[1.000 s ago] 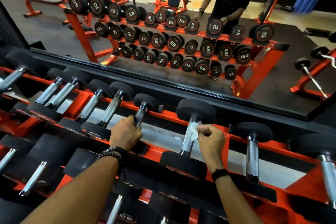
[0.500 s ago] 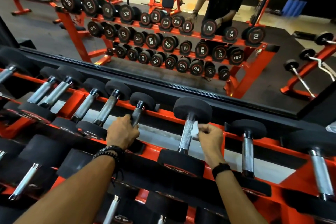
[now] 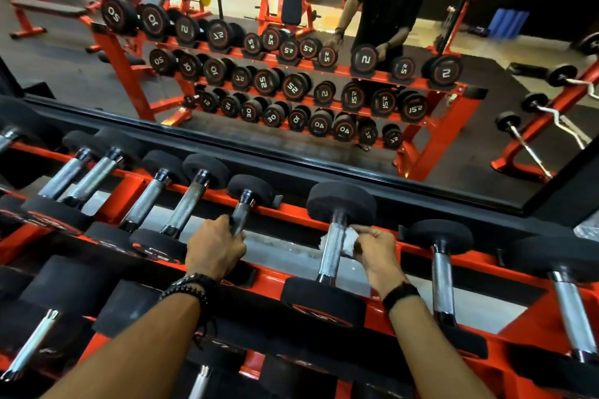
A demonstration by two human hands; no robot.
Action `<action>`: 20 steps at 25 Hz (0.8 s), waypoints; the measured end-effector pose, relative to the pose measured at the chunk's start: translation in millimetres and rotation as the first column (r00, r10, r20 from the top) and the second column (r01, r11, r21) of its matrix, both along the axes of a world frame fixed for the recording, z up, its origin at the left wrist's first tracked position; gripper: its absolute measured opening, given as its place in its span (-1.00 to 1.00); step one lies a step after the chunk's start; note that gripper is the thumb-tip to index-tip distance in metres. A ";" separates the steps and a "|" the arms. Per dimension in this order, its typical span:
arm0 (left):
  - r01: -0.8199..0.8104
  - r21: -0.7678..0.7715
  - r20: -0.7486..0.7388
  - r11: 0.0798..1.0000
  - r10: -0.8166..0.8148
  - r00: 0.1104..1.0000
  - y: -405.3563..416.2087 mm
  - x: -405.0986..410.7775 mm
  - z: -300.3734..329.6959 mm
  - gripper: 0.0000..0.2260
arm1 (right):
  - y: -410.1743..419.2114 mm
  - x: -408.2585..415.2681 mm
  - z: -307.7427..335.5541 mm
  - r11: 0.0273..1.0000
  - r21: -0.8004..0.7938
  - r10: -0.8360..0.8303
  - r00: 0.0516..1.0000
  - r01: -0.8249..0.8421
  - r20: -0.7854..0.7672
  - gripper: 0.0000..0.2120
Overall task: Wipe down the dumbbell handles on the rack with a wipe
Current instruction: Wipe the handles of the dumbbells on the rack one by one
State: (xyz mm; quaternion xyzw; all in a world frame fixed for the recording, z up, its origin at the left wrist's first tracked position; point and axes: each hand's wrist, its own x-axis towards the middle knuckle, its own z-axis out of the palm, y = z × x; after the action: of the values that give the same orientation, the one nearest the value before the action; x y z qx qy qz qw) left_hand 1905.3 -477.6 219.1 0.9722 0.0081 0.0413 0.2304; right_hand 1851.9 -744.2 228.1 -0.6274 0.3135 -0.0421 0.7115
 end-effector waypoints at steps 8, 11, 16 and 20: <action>-0.002 -0.005 0.007 1.000 0.002 1.000 2.0 2.6 -6.3 -0.75 | 4.6 -3.3 7.8 0.863 0.483 0.132 0.988 -0.152 0.075 -0.82; -0.001 -0.013 0.019 1.000 0.001 1.000 1.5 2.8 -5.7 -0.76 | 15.0 -6.6 2.8 0.831 0.495 0.254 0.965 -0.254 0.070 -0.80; -0.010 -0.012 0.023 1.000 0.011 1.000 0.9 2.4 -4.7 -0.77 | 19.8 5.7 2.3 0.842 0.442 0.369 0.928 -0.309 -0.054 -0.65; -0.010 -0.016 0.022 1.000 0.011 1.000 0.8 0.9 -2.7 -0.78 | 28.9 18.1 3.1 0.876 0.438 0.262 0.962 -0.204 -0.075 -0.61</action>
State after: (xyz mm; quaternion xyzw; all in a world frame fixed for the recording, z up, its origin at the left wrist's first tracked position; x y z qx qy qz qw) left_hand 1906.2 -476.8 216.4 0.9697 0.0109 0.0531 0.2380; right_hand 1870.0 -715.3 231.2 -0.4915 0.2834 0.1549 0.8088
